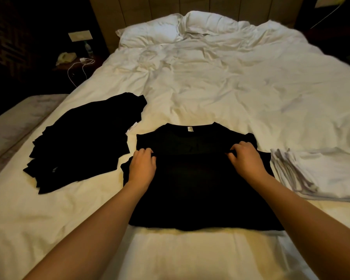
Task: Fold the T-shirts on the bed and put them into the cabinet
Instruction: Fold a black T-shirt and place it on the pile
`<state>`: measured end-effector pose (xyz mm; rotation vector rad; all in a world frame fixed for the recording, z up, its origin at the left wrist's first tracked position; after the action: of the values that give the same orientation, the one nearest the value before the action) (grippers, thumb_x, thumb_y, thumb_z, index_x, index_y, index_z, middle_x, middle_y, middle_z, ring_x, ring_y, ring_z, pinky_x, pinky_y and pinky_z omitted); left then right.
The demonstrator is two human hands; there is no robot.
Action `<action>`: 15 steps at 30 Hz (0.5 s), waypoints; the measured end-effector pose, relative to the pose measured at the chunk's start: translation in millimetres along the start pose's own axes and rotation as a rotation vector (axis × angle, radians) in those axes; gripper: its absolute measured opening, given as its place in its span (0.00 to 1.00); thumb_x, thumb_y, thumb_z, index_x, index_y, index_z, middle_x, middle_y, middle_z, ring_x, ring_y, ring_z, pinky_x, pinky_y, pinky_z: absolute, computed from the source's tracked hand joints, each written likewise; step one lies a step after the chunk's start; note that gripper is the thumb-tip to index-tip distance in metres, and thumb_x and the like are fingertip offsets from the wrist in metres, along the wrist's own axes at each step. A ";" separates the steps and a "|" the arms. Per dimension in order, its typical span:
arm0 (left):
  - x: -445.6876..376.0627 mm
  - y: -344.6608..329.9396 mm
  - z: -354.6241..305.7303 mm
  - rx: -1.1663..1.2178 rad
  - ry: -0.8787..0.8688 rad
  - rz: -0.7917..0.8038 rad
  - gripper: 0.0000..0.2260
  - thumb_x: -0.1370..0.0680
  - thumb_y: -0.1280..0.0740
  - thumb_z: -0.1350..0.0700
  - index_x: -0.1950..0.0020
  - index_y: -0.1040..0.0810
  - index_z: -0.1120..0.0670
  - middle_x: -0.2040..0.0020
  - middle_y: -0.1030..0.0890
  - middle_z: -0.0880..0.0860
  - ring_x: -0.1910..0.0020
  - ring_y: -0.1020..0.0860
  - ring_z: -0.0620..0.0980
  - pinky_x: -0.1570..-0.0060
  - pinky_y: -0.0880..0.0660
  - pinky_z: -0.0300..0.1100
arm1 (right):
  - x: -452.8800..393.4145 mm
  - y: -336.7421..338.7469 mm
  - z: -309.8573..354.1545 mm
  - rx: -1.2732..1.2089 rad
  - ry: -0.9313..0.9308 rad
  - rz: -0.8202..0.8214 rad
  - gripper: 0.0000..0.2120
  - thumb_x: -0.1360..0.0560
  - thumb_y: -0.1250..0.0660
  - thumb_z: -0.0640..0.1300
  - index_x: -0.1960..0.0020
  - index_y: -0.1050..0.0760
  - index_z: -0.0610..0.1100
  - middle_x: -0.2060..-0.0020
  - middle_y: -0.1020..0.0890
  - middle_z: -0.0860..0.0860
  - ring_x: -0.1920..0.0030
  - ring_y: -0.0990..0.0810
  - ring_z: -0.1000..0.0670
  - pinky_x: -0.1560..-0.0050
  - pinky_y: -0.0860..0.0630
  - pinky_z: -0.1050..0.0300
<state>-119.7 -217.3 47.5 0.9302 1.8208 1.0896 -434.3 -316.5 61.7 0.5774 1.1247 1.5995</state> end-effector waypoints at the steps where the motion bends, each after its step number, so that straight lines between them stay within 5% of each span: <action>1: -8.4 -3.8 -1.3 -0.014 -0.004 -0.006 0.11 0.17 0.39 0.55 0.39 0.23 0.58 0.46 0.22 0.56 0.43 0.27 0.55 0.46 0.29 0.48 | -8.1 -2.0 -2.2 0.014 0.001 -0.007 0.08 0.20 0.36 0.43 0.51 0.22 0.39 0.57 0.27 0.48 0.49 0.27 0.44 0.55 0.34 0.54; 15: -133.8 -52.9 -5.8 -0.121 -0.099 -0.059 0.09 0.18 0.39 0.60 0.43 0.23 0.63 0.48 0.22 0.61 0.45 0.27 0.60 0.47 0.31 0.50 | -119.3 -38.8 -26.3 0.064 -0.066 -0.106 0.10 0.20 0.38 0.42 0.49 0.24 0.35 0.53 0.23 0.40 0.47 0.28 0.41 0.55 0.30 0.48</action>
<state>-80.0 -355.3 35.7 0.8392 1.6725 1.0855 -397.4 -436.6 36.1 0.5982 1.1418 1.4482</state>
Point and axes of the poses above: each hand's wrist, its own x-axis away from the middle knuckle, its own y-axis out of the back of the hand, z = x × y, the point moved 9 cm from there along -x, towards the middle knuckle
